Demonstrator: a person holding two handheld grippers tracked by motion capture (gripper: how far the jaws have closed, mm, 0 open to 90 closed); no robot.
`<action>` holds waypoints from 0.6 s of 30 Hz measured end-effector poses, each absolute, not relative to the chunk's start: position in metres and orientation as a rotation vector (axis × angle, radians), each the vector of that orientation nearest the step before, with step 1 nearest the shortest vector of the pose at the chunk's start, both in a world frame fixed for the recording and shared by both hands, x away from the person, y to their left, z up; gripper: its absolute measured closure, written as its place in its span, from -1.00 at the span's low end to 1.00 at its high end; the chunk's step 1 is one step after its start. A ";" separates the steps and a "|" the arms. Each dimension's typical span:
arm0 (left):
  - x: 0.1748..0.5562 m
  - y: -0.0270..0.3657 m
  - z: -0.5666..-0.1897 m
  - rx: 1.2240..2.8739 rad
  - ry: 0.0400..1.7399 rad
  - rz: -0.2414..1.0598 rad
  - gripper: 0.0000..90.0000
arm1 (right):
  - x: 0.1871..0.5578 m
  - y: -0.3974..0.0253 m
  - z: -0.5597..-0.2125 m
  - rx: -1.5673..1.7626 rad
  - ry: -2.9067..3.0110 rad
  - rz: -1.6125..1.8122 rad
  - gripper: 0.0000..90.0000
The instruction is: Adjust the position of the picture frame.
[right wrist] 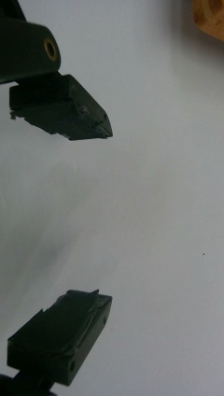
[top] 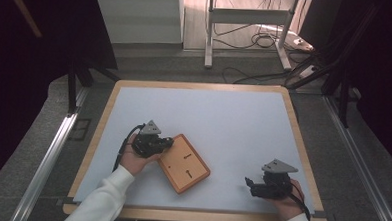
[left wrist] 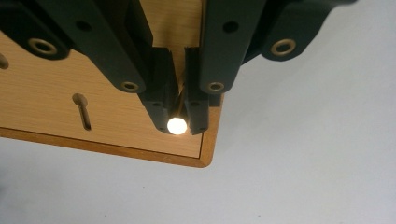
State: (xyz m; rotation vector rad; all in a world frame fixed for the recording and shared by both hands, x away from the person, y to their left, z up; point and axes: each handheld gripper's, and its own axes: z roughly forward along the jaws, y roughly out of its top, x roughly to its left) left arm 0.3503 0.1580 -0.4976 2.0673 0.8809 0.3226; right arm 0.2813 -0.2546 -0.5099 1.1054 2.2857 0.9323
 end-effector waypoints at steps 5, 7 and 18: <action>0.356 0.152 -0.500 2.082 0.838 0.309 0.88 | 0.281 -0.255 -0.510 1.106 2.285 0.932 -0.63; 0.358 0.147 -0.502 2.094 0.821 0.302 0.88 | 0.281 -0.254 -0.510 1.105 2.286 0.932 -0.63; 0.372 0.108 -0.510 2.151 0.681 0.256 0.88 | 0.280 -0.255 -0.510 1.108 2.289 0.933 -0.63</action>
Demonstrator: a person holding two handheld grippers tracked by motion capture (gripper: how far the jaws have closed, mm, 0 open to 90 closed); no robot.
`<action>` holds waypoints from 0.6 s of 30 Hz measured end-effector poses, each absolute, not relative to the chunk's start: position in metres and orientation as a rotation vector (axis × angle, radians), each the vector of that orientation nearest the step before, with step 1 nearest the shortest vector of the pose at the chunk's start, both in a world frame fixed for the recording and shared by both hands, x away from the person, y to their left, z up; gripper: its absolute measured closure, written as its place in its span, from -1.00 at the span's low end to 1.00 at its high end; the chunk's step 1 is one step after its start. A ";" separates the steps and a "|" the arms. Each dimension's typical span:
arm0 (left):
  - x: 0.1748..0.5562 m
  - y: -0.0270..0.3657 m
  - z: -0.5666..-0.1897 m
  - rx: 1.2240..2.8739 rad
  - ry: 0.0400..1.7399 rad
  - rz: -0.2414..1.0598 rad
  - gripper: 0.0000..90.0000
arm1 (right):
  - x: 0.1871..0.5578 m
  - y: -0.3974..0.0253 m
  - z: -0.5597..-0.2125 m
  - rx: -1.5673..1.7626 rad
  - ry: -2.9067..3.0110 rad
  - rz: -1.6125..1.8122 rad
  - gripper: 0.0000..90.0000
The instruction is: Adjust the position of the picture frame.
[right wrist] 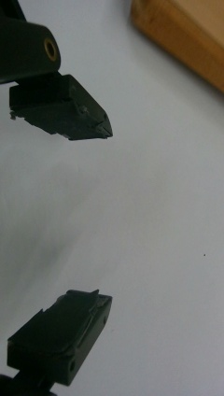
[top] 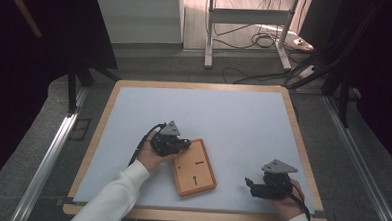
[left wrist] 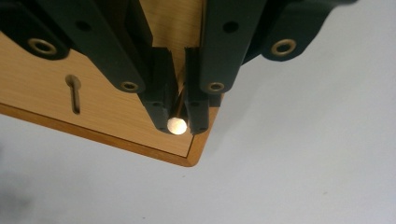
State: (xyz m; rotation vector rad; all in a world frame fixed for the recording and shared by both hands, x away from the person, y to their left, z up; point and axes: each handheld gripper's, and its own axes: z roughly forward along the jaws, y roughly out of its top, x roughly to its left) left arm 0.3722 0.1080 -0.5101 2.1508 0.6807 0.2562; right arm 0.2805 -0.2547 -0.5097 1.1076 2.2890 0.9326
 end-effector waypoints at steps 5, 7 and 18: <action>0.380 0.106 -0.518 2.143 0.689 0.221 0.88 | 0.280 -0.255 -0.510 1.110 2.287 0.934 -0.63; 0.383 0.105 -0.521 2.146 0.698 0.211 0.88 | 0.280 -0.255 -0.510 1.111 2.288 0.934 -0.63; 0.368 0.114 -0.508 2.112 0.762 0.340 0.08 | 0.279 -0.254 -0.509 1.111 2.287 0.941 -0.63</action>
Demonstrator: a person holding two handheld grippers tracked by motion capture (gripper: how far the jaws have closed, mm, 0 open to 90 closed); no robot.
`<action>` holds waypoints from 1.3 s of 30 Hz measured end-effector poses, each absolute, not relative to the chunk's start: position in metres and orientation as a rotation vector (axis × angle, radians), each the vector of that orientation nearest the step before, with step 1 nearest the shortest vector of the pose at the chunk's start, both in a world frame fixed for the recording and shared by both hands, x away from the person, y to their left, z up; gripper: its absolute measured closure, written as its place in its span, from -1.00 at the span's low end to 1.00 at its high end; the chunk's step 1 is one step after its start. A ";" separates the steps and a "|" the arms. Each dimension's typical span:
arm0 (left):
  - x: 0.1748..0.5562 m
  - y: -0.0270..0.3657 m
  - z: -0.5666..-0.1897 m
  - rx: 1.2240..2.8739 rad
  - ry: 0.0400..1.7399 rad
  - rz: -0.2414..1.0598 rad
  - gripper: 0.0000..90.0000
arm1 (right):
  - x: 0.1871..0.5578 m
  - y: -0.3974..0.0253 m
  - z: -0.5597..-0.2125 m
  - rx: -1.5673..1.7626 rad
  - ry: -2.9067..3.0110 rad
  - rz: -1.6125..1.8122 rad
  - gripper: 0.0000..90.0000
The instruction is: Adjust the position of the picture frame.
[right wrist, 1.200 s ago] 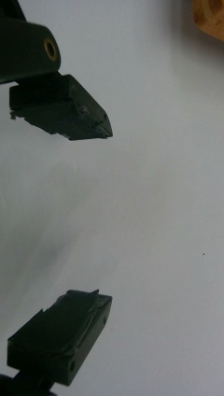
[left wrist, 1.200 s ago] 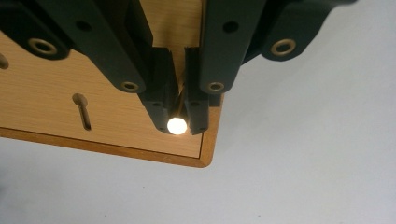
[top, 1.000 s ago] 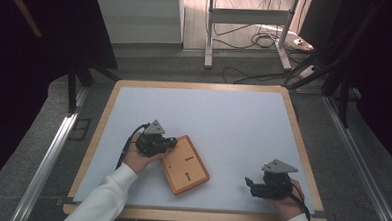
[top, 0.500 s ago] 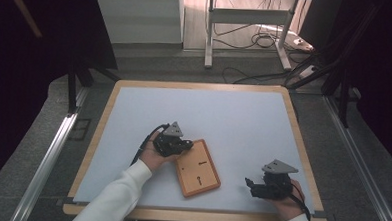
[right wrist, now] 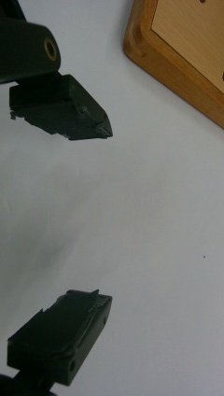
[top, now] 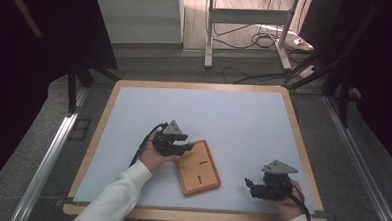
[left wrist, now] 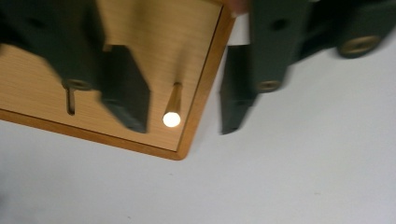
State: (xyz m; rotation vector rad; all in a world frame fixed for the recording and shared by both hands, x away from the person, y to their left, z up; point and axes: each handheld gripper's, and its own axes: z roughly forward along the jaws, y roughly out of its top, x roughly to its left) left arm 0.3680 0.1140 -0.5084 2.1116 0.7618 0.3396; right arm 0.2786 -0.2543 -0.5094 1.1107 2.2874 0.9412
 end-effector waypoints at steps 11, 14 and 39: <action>0.340 0.147 -0.507 2.083 0.870 0.276 -0.34 | 0.278 -0.251 -0.511 1.086 2.298 0.945 -0.64; 0.330 0.154 -0.504 2.051 0.891 0.276 -0.35 | 0.277 -0.251 -0.509 1.067 2.305 0.963 -0.57; 0.309 0.164 -0.516 2.075 0.899 0.320 -0.35 | 0.283 -0.216 -0.509 0.885 2.472 1.057 1.00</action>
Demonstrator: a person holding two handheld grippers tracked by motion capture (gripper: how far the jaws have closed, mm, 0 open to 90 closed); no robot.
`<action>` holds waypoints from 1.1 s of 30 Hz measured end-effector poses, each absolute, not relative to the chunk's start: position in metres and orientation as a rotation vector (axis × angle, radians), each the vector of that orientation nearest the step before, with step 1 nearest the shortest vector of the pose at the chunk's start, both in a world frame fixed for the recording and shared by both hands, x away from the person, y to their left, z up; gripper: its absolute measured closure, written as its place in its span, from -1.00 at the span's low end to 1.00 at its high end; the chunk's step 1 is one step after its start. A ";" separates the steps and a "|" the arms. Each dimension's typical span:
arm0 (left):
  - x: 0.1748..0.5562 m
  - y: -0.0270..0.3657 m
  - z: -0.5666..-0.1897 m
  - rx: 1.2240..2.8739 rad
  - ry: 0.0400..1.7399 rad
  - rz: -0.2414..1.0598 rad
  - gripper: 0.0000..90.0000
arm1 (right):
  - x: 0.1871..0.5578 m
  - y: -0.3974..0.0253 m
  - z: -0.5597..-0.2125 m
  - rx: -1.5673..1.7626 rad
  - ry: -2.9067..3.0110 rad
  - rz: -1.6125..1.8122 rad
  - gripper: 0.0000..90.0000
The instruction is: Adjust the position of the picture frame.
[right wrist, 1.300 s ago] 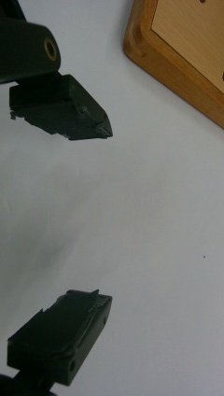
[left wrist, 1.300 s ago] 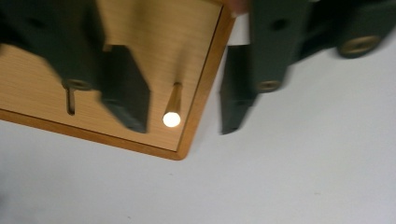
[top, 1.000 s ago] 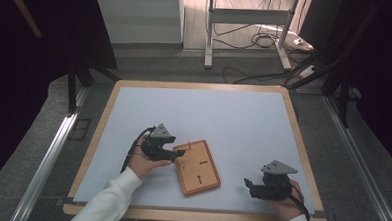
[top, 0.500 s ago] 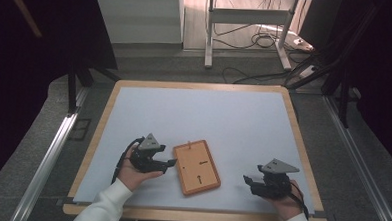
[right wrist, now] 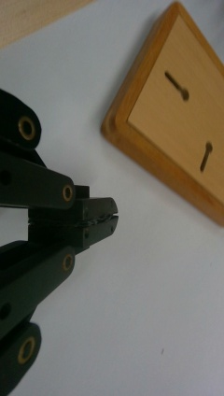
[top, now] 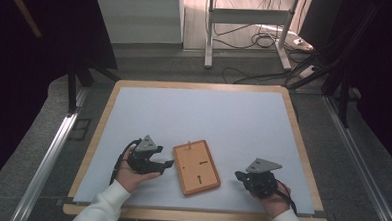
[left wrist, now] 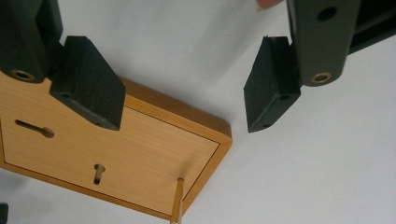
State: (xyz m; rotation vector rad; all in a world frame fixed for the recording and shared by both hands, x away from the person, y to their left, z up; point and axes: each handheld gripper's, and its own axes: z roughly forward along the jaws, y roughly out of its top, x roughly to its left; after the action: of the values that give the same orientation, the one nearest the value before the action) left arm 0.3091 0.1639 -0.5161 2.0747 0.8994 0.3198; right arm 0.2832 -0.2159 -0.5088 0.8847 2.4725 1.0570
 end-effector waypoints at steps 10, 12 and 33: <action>0.310 0.164 -0.518 2.080 0.903 0.319 -0.35 | 0.277 -0.204 -0.514 0.847 2.522 1.042 1.00; 0.310 0.164 -0.517 2.078 0.905 0.317 -0.35 | 0.277 -0.199 -0.516 0.833 2.536 1.039 1.00; 0.311 0.165 -0.516 2.077 0.901 0.318 -0.36 | 0.273 -0.180 -0.522 0.792 2.573 0.995 1.00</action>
State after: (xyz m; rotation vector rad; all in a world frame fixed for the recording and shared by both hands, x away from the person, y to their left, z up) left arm 0.3105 0.1654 -0.5163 2.0773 0.9012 0.3183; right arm 0.2730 -0.1796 -0.5221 0.7920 2.5727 0.9953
